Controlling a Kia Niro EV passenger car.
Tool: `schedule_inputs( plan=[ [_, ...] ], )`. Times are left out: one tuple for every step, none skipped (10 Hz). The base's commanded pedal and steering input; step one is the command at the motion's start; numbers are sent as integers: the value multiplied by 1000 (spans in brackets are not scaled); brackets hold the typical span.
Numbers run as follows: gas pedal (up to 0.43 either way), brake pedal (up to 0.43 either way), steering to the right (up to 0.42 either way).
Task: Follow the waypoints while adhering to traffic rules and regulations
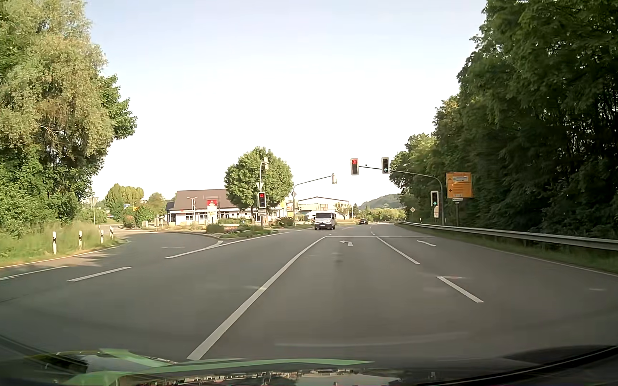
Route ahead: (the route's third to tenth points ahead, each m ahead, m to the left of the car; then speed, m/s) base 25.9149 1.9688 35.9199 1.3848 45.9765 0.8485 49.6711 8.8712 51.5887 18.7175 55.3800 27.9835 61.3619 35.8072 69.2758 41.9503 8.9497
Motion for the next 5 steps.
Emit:
schedule_inputs(
  plan=[
    [0, 177, 6],
    [0, 165, 6],
    [0, 159, 6],
    [0, 159, 6],
    [0, 152, 6]
  ],
)
